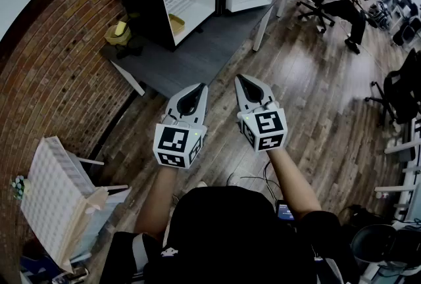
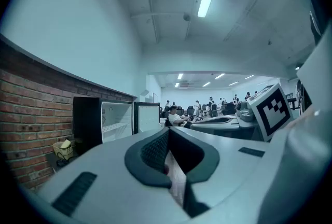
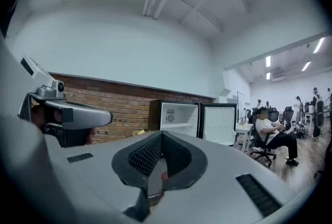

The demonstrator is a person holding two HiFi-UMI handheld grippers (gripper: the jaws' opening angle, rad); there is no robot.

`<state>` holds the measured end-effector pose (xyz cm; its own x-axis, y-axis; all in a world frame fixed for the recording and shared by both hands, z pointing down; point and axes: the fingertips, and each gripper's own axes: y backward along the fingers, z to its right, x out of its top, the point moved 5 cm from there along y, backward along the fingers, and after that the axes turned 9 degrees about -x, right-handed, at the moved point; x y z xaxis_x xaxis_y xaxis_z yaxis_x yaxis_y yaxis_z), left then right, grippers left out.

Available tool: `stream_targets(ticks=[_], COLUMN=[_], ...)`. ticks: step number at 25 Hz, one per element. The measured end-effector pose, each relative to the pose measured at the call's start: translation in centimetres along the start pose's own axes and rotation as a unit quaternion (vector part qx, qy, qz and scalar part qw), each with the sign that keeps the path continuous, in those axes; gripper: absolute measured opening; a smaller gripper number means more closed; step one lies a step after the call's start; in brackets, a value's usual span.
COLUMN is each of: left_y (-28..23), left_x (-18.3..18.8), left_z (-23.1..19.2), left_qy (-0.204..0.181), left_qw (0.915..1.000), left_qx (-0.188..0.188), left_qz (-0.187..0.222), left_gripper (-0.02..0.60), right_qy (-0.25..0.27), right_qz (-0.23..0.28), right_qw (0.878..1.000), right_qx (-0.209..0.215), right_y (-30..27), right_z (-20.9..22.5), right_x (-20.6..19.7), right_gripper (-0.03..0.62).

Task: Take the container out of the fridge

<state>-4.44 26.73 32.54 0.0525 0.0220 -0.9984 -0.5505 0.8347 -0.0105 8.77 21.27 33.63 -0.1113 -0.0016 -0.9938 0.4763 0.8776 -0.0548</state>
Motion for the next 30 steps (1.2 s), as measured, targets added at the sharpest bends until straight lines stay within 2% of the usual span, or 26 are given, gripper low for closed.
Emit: stream_targets(ticks=[5,11,24,30], left_y=[-1.0,-2.8,-7.2,-8.1], left_x=[0.2,0.1,-1.1,-0.8], left_z=[1.0,2.1,6.4,6.0], left_qy=[0.002,0.013,0.010,0.011], left_qw=[1.0000,0.9998,0.9997,0.9995], left_qx=[0.005,0.013,0.022,0.029], left_qz=[0.002,0.003,-0.006,-0.005], left_gripper=[0.012,0.012,0.012,0.012], right_qy=[-0.017,-0.005,-0.004,-0.017], right_qz=[-0.005,-0.013,-0.018,-0.018], right_qw=[1.000,0.999,0.998,0.998], right_qx=[0.018,0.040,0.060,0.059], right_y=[0.4,0.7,1.8,1.2], right_z=[1.4,2.9,8.5,9.6], right_x=[-0.4,-0.9,-2.8,-2.8], right_gripper=[0.040,0.041,0.041,0.041])
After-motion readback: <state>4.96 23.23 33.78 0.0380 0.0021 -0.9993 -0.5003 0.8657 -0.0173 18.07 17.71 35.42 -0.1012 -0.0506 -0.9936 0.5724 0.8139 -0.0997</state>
